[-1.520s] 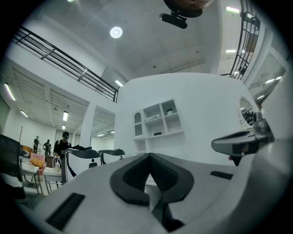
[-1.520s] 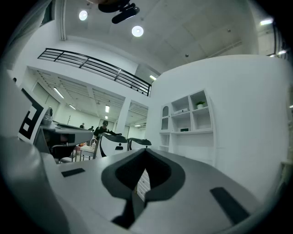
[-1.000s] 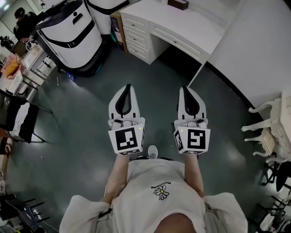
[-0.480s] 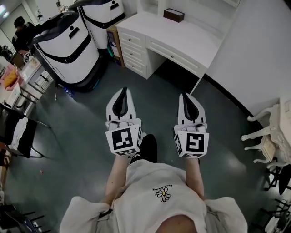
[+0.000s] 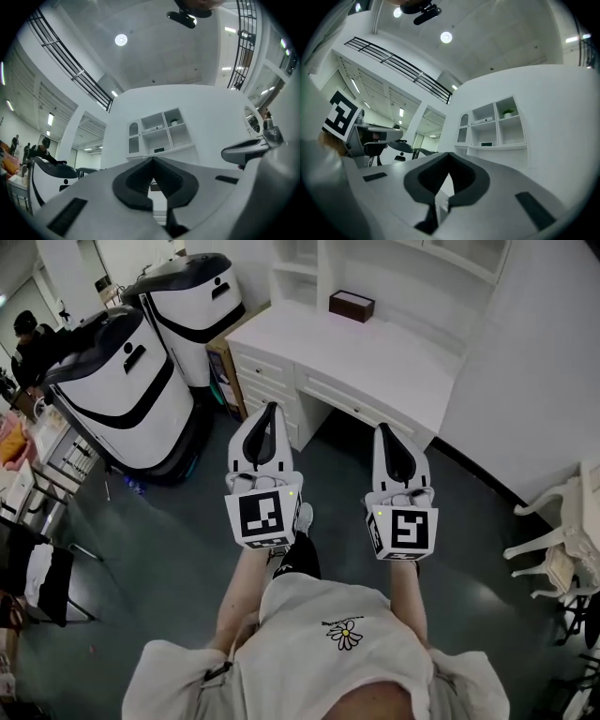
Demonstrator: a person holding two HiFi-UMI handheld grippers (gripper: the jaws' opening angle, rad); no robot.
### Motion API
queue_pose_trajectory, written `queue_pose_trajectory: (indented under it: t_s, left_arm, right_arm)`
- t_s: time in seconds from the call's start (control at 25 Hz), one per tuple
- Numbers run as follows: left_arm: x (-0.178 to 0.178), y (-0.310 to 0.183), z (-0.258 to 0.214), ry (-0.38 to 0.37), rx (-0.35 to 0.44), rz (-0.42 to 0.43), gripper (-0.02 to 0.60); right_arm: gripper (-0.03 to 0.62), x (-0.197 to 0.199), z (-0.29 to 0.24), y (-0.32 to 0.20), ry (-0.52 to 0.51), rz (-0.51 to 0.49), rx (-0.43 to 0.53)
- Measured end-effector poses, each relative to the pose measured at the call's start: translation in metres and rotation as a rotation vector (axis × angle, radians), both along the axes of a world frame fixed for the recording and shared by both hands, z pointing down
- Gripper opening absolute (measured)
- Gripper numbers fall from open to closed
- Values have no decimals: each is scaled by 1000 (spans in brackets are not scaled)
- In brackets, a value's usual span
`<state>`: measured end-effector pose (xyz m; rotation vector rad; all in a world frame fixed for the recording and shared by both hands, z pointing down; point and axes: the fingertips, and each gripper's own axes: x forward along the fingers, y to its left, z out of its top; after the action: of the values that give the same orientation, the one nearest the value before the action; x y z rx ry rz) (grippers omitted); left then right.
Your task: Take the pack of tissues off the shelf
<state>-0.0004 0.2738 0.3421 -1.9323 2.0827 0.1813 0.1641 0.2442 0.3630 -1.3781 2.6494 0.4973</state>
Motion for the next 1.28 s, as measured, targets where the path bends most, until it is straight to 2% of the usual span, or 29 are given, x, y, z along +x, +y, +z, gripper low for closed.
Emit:
queue_pose_trajectory:
  t_s: [0.12, 0.4, 0.6, 0.96, 1.28]
  left_arm:
    - [-30, -61, -6, 3, -7, 11, 0]
    - [-97, -203, -24, 15, -6, 48, 0]
    - [-135, -278, -34, 7, -16, 59, 0]
    - [-164, -352, -18, 37, -79, 46, 0]
    - [-155, -389, -8, 46, -112, 52, 0]
  right_arm:
    - [3, -31, -2, -62, 6, -3, -29]
    - [3, -108, -17, -204, 12, -11, -26]
    - [3, -148, -21, -285, 4, 5, -70]
    - [3, -181, -17, -358, 26, 5, -90]
    - [3, -176, -11, -397, 10, 3, -109]
